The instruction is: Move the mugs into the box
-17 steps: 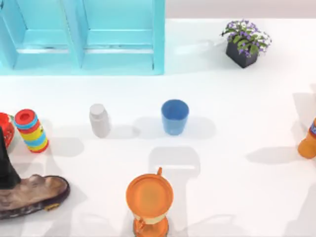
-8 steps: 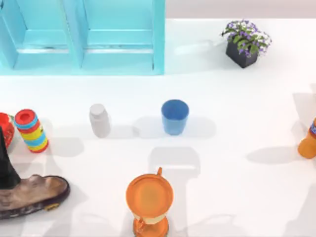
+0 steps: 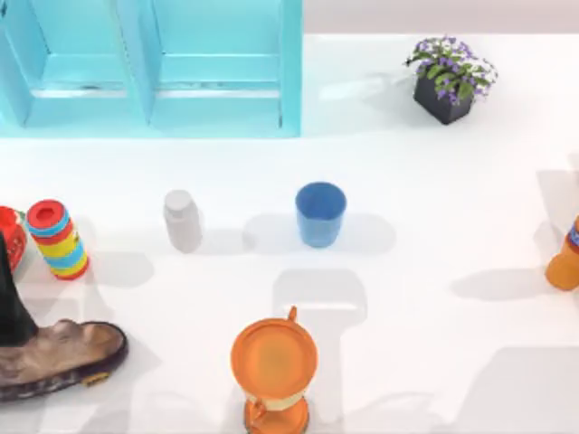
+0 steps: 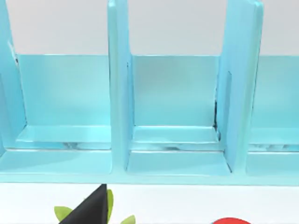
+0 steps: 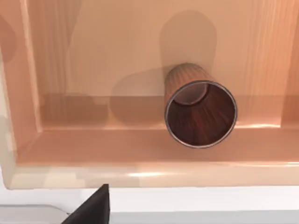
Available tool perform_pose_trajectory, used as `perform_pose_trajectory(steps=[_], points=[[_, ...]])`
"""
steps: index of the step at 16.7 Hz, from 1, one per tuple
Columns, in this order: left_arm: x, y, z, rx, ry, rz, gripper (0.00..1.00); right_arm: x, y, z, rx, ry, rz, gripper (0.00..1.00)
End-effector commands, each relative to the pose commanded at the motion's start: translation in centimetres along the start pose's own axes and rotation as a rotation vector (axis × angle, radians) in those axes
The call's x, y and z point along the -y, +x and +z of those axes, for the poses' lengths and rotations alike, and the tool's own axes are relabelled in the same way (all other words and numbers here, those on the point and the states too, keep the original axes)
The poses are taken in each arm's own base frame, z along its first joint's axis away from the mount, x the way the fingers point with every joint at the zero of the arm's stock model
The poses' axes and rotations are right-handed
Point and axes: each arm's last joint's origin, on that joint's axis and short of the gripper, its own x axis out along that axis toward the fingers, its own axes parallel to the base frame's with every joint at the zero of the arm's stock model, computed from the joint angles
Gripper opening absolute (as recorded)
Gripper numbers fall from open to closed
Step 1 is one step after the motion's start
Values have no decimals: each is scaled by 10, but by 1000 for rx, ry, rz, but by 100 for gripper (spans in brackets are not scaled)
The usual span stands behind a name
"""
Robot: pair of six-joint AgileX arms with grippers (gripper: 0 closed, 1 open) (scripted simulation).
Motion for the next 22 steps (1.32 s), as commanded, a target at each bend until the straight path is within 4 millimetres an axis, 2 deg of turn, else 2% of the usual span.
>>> perform_pose_trajectory(steps=[3,9,11,13,15,17,19,22], points=[[0,0,0,0,0,0,100,-2,-19,-3,2,1,-1,100],[0,0,0,0,0,0,100,-4,-19,1,4,-1,-3,100],[0,0,0,0,0,0,100,-10,-19,16,7,0,-8,100],[0,0,0,0,0,0,100,-23,-19,42,14,3,-16,100],[0,0,0,0,0,0,100,-45,-17,74,24,5,-24,100],[0,0,0,0,0,0,100,-79,-14,109,39,8,-32,100],[0,0,0,0,0,0,100,-125,-7,142,57,10,-36,100],[0,0,0,0,0,0,100,-213,7,176,91,11,-34,100]])
